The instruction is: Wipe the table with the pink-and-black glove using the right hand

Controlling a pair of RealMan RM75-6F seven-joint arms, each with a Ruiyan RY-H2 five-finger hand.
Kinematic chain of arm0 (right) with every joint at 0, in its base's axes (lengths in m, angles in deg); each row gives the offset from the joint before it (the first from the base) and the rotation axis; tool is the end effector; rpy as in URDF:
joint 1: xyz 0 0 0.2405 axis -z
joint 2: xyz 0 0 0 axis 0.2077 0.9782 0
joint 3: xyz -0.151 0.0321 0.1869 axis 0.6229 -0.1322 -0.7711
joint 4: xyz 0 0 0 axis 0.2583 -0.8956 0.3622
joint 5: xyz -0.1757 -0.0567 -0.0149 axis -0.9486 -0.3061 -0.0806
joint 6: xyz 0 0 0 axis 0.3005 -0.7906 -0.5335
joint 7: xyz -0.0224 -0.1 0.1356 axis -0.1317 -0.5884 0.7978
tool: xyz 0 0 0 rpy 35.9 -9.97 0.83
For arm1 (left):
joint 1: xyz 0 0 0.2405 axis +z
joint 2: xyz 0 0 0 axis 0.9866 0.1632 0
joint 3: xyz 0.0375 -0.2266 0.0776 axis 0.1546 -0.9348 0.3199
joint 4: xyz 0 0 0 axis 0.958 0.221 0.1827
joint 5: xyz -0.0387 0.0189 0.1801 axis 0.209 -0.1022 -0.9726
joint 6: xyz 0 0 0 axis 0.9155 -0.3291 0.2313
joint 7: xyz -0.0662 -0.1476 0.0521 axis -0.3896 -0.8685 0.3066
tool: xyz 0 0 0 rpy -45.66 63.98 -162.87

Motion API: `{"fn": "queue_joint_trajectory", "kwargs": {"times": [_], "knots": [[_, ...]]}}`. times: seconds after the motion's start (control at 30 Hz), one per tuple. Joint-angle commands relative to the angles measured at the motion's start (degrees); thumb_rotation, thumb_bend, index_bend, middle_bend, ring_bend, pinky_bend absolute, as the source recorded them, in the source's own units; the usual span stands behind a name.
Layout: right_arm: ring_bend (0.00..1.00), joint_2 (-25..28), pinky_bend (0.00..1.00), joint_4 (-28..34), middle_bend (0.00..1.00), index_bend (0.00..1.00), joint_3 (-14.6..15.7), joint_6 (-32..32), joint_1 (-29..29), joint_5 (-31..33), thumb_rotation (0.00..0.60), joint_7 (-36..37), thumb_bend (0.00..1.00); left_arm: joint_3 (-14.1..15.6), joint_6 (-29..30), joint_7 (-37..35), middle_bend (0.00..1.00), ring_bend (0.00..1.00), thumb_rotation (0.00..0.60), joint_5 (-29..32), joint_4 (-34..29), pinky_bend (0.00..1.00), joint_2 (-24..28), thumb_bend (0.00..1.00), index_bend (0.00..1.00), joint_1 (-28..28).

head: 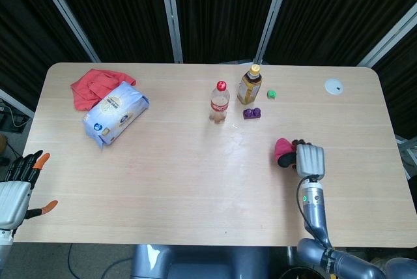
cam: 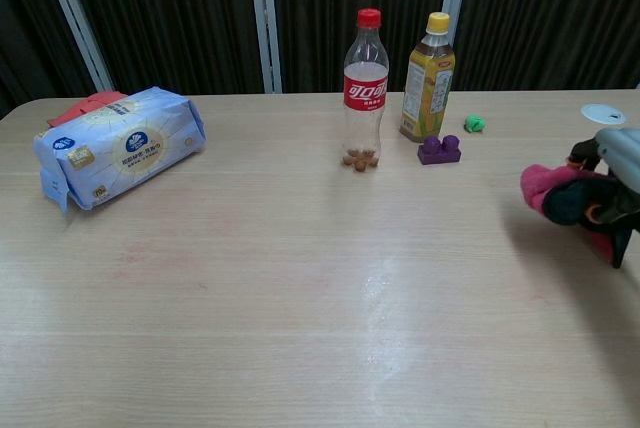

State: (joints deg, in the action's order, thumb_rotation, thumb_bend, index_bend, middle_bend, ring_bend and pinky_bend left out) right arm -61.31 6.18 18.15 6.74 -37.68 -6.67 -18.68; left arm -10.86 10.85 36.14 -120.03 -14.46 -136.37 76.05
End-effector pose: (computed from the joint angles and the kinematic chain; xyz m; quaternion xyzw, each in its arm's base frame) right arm -0.2571 -0.3322 0.0182 0.5918 -0.3963 0.2925 0.6381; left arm -0.2847 0.1912 0.1549 -0.6199 -0.4005 -0.3690 0.5650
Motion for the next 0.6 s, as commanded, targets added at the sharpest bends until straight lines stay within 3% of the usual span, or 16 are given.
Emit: {"fn": "queue_joint_trajectory", "kwargs": {"times": [0.03,0.1,0.2,0.4,0.6], "knots": [[0.3,3.9,0.64,2.7,0.44,0.56,-0.7,0.8,0.4,0.1,0.6,1.5,0.28,0.0,0.1,0.2,0.0,0.0,0.6,-0.1,0.0,0.0,-0.1,0.0,0.0,0.0],[0.11,5.8,0.47,4.9,0.24,0.39,-0.7,1.7,0.6,0.7,0.6,1.3,0.21,0.0,0.2,0.4,0.0,0.0,0.6,-0.1,0.1,0.0,-0.1,0.0,0.0,0.1],[0.0,8.2,0.32,7.5,0.08,0.23,-0.3,1.4,0.8,0.5,0.6,0.6,0.15,0.0,0.3,0.5,0.0,0.0,0.6,0.0,0.1,0.0,-0.1,0.0,0.0,0.1],[0.0,14.5,0.27,16.1,0.04,0.18,2.2,0.2,3.0,-0.3,0.6,-0.8,0.12,0.0,0.3,0.2,0.0,0.0,0.6,-0.1,0.0,0.0,0.0,0.0,0.0,0.1],[0.0,23.5,0.24,25.3,0.03,0.16,7.3,-3.7,7.9,-7.4,0.6,3.5,0.11,0.1,0.7,-0.1,0.0,0.0,0.6,-0.6,0.1,0.0,0.2,0.0,0.0,0.2]]}}
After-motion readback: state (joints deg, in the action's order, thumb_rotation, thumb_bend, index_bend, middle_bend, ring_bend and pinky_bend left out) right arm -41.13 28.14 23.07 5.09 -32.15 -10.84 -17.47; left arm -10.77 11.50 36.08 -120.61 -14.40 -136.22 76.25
